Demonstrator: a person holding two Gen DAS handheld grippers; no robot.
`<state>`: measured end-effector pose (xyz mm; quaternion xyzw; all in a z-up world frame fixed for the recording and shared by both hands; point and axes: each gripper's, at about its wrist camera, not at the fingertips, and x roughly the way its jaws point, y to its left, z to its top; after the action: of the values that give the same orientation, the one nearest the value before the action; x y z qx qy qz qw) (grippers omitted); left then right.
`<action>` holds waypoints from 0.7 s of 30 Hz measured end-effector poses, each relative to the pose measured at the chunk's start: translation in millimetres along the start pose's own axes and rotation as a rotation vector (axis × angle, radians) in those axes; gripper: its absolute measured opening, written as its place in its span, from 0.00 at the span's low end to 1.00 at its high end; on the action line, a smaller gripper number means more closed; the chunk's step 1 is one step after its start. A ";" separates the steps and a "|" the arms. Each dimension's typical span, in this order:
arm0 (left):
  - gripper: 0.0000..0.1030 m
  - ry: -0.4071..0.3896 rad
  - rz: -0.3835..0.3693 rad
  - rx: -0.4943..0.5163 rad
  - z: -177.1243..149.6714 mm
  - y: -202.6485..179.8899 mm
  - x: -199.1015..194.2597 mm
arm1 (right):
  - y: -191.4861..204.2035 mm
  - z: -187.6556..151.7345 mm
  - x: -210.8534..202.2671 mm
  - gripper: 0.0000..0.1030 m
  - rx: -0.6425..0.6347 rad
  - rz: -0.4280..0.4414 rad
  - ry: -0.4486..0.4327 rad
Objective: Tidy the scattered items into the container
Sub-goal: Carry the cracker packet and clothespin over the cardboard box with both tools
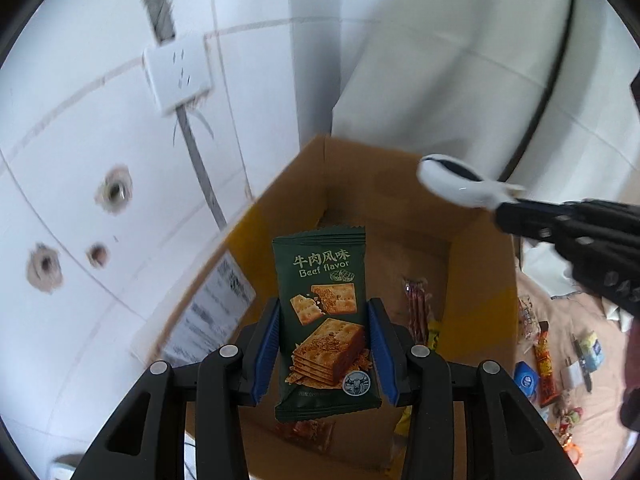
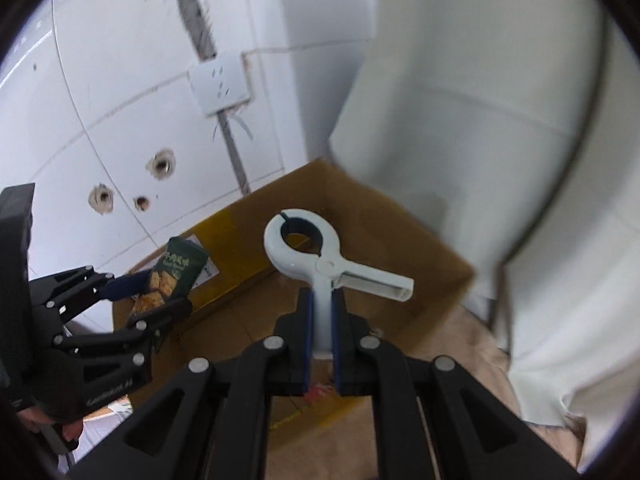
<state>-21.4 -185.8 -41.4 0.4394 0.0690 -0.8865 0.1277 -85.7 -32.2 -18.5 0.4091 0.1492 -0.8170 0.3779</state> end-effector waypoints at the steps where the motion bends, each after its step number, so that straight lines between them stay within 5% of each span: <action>1: 0.42 0.008 0.002 -0.003 -2.3 2.6 5.2 | 3.7 0.1 7.1 0.10 -0.003 0.003 0.013; 11: 0.42 0.047 -0.034 -0.006 -17.0 3.5 22.9 | 13.7 -7.2 36.1 0.13 0.000 0.013 0.073; 12: 0.42 0.056 -0.046 -0.008 -18.4 3.5 22.8 | 14.8 -7.9 36.3 0.17 -0.009 0.004 0.078; 14: 0.42 0.059 -0.061 -0.016 -19.2 3.2 23.0 | 15.4 -9.1 32.5 0.57 -0.019 -0.017 0.071; 16: 0.42 0.061 -0.069 -0.012 -19.3 0.4 21.8 | 13.9 -9.5 26.3 0.74 -0.010 -0.028 0.041; 21: 0.43 0.079 -0.084 -0.019 -16.2 -5.8 19.1 | 0.1 -7.9 8.9 0.76 0.033 -0.071 -0.010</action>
<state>-21.8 -179.6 -66.4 0.4694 0.1009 -0.8724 0.0918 -84.5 -32.3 -30.4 0.4055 0.1484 -0.8344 0.3426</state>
